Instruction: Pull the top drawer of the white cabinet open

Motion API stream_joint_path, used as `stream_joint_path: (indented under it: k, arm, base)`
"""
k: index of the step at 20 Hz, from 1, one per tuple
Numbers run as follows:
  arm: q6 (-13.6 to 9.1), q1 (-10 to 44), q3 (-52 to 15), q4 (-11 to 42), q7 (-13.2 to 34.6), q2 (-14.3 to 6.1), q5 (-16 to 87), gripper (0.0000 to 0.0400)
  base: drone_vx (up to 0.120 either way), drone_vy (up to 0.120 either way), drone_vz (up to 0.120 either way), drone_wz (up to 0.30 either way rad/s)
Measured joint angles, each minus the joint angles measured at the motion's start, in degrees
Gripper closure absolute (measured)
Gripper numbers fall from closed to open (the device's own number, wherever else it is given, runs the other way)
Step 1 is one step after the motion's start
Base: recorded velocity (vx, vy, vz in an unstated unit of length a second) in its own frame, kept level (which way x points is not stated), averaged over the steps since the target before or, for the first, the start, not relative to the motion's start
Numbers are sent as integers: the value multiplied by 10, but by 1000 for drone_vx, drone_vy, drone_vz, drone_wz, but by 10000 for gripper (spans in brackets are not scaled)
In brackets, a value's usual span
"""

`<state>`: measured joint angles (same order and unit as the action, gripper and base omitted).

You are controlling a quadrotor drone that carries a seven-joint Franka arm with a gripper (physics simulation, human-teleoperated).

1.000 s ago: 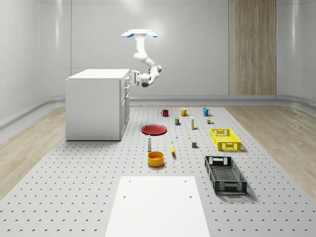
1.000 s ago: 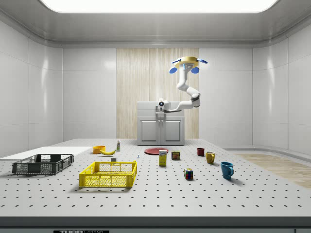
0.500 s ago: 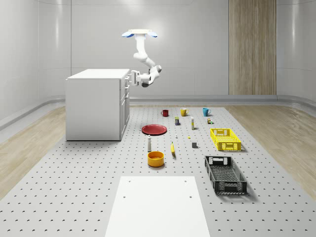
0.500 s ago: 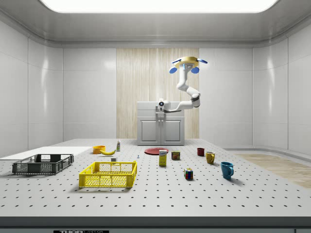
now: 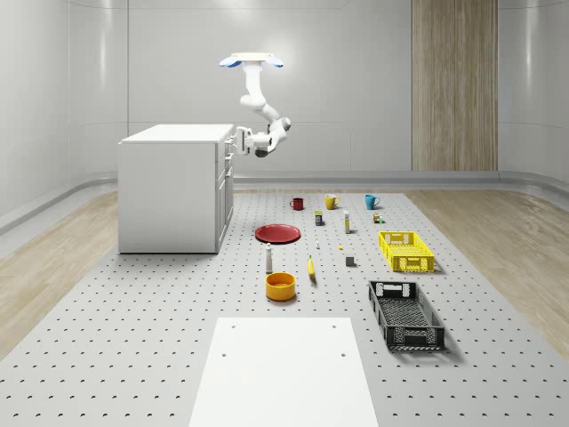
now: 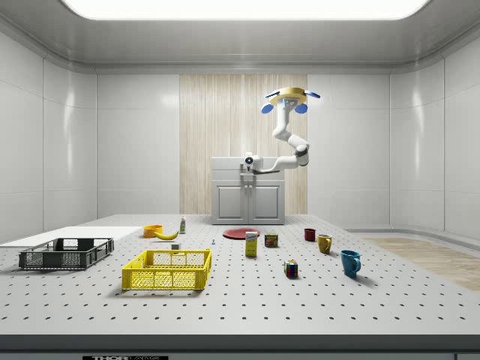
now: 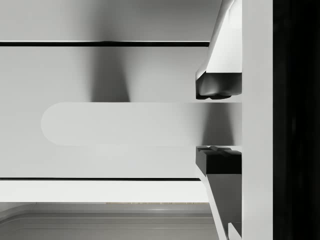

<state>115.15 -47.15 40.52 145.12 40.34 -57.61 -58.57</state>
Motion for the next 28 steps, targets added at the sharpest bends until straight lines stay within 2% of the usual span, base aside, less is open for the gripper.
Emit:
stream_joint_path:
  k: [4, 5, 6, 7, 8, 9, 10, 11, 13, 15, 18, 22, 23, 24, 25, 26, 27, 28]
  arm:
    - [-1, 1, 0, 0, 3, 1, -1, 286]
    - [-2, 2, 1, 1, -8, 3, -2, 272]
    - [-2, 3, 6, 5, -21, 9, 7, 179]
    - [-13, 4, 23, 9, -68, 16, 48, 13]
    - [-39, 14, 44, 11, -81, 32, 36, 2]
    - [-100, 40, 80, 15, -140, 56, 68, 70]
    - [-139, 67, 99, 8, -158, 81, 67, 120]
    - [-145, 80, 87, 6, -149, 86, 52, 158]
    - [-130, 86, 62, 10, -121, 73, 30, 212]
    - [-116, 88, 39, 11, -98, 63, 11, 245]
    - [-97, 85, 12, 9, -72, 55, -11, 271]
    - [-79, 79, -12, 2, -51, 51, -31, 286]
    - [-68, 79, -10, 6, -86, 56, -34, 239]
    - [-88, 86, 1, 8, -133, 78, -33, 187]
    - [-121, 107, -1, 1, -153, 111, -51, 211]
    - [-129, 121, -15, -2, -142, 115, -61, 229]
    - [-126, 124, -23, -3, -128, 110, -65, 256]
    - [-108, 130, -33, 0, -149, 109, -90, 289]
  base:
    - [0, 0, 0, 0]
    - [0, 0, 0, 0]
    - [0, 0, 0, 0]
    - [0, 0, 0, 0]
    - [0, 0, 0, 0]
    - [0, 0, 0, 0]
    - [0, 0, 0, 0]
    - [0, 0, 0, 0]
    - [0, 0, 0, 0]
    - [0, 0, 0, 0]
    - [0, 0, 0, 0]
    - [0, 0, 0, 0]
    - [0, 0, 0, 0]
    - [0, 0, 0, 0]
    - [0, 0, 0, 0]
    - [0, 0, 0, 0]
    - [0, 0, 0, 0]
    - [0, 0, 0, 0]
